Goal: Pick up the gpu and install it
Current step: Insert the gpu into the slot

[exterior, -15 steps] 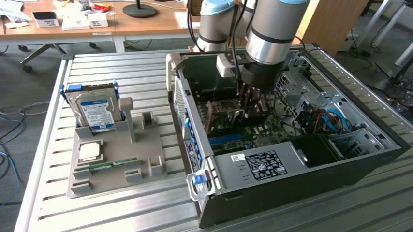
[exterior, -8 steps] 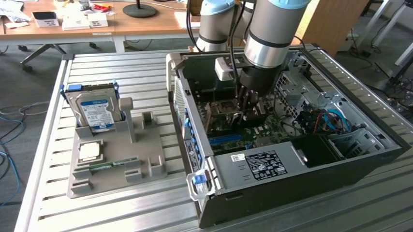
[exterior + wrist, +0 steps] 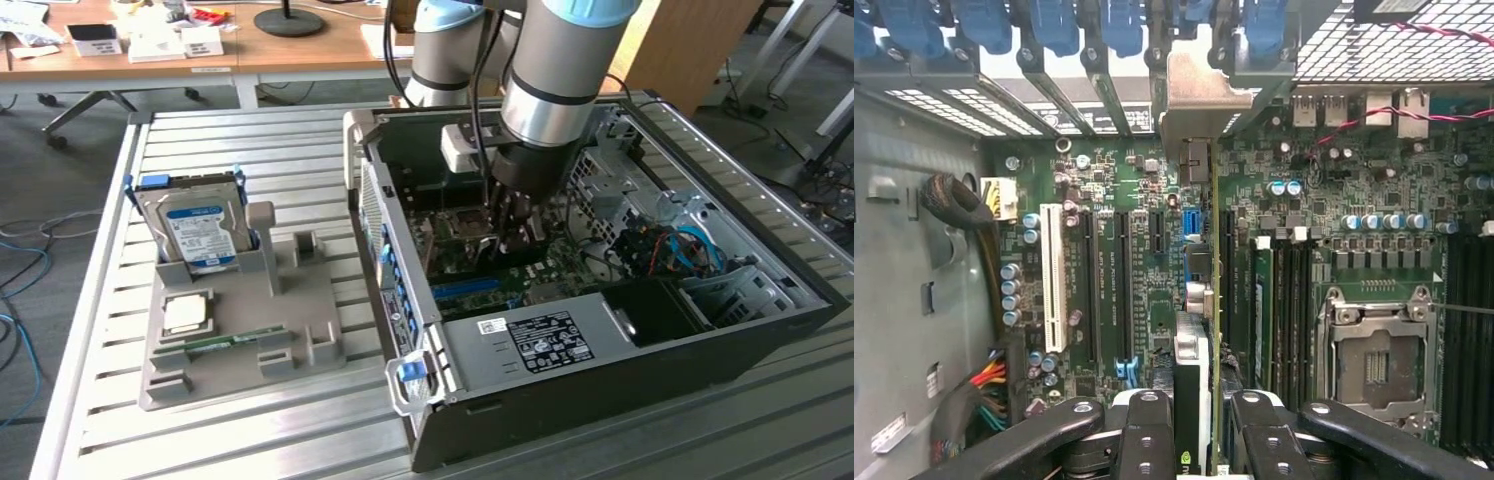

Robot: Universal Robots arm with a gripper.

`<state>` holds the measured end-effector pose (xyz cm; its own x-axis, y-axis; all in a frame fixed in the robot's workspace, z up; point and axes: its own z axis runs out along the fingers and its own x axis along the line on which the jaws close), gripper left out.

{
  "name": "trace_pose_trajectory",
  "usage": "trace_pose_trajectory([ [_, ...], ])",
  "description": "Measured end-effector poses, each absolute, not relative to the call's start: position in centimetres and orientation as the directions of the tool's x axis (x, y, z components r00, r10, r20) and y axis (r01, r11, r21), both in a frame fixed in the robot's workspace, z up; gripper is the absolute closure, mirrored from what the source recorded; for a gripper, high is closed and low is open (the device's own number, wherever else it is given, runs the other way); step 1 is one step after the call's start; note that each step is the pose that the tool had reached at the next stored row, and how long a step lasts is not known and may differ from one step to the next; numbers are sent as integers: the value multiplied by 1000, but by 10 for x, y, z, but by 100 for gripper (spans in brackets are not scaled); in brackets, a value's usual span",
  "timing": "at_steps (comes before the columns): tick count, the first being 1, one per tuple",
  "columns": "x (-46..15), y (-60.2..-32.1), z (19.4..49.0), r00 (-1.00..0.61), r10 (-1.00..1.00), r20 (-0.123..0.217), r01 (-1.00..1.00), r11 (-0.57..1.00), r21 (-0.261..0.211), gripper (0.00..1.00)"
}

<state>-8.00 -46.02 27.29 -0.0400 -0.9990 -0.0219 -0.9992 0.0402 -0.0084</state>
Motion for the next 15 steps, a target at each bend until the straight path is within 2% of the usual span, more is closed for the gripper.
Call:
trace_pose_trajectory([
  [15,-86,-461,270,-40,-999,-21,-999,40,-8,73],
])
